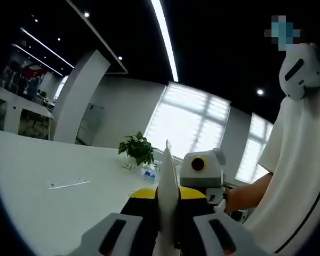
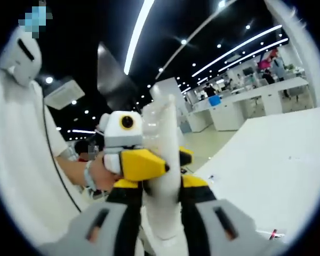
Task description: Arrange the skincare products in the storage area until every visible bottle or jar stands upright without overlapping.
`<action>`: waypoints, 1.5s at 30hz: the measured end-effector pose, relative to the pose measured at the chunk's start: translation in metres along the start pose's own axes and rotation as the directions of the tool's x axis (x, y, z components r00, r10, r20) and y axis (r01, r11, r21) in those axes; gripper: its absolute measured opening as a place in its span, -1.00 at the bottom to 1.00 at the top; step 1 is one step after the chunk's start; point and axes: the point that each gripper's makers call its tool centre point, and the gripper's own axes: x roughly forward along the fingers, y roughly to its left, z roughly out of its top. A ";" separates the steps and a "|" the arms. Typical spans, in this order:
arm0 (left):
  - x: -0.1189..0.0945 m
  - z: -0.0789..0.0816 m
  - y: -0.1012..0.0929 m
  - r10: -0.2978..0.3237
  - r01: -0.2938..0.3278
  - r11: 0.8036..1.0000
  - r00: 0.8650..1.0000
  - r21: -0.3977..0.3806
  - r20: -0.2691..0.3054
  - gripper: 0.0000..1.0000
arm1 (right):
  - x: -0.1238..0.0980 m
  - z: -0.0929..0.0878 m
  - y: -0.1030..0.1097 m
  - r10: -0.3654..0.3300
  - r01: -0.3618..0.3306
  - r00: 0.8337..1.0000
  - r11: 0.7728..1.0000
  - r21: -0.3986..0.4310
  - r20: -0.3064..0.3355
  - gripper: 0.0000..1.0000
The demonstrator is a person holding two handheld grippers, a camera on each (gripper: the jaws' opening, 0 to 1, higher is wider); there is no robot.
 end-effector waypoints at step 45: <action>-0.004 -0.006 0.041 0.321 -0.321 0.947 0.947 0.017 0.014 -0.81 | 0.002 -0.031 -0.045 -0.339 0.265 0.910 0.919 -0.292 -0.238 -0.39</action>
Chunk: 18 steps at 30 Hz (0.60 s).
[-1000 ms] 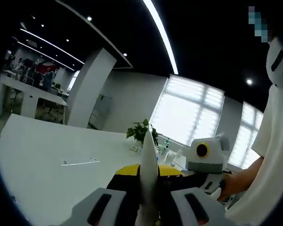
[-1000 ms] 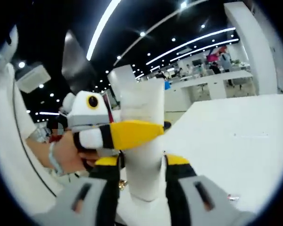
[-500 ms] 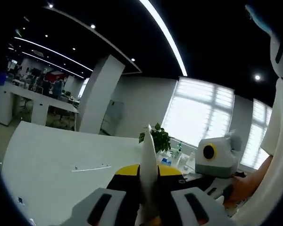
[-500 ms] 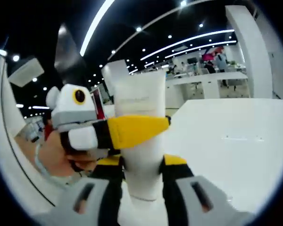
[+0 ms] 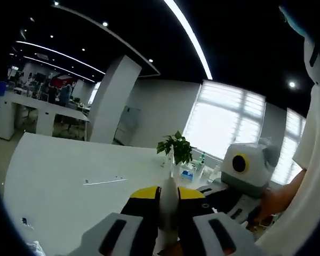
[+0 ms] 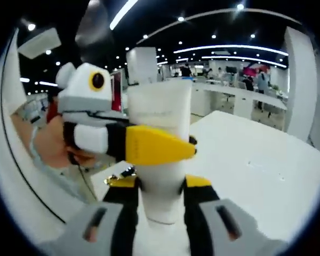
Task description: Arrange the skincare products in the storage area until every visible bottle or jar stands upright without overlapping.
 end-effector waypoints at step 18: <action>-0.008 -0.001 0.012 0.070 -0.067 0.996 0.997 -0.053 0.041 -0.76 | 0.004 -0.005 0.000 0.015 -0.015 1.000 1.000 -0.002 -0.014 -0.49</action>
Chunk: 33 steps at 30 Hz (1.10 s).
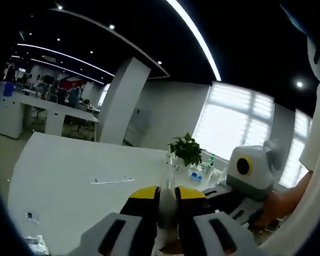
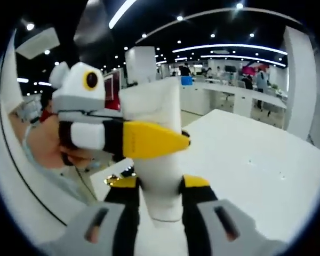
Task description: Arrange the skincare products in the storage area until every visible bottle or jar stands upright without overlapping.
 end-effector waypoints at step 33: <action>-0.039 0.011 0.054 0.207 -0.208 0.978 0.975 -0.001 0.084 -0.21 | 0.053 -0.011 -0.072 0.041 -0.041 0.999 0.999 0.010 -0.003 -0.50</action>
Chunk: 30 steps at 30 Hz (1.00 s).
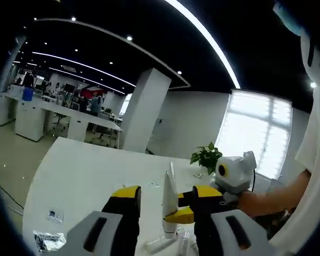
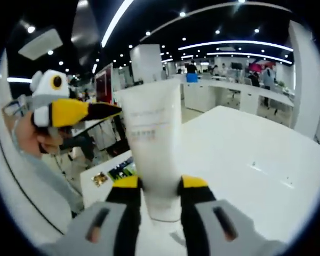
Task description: Arrange the skincare products in the storage area until every visible bottle or jar stands upright without overlapping.
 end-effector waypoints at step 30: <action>-0.037 -0.035 0.034 0.140 -0.145 0.988 0.986 -0.047 -0.090 -0.29 | 0.067 -0.029 -0.122 -0.131 0.130 0.991 0.991 -0.032 -0.017 -0.50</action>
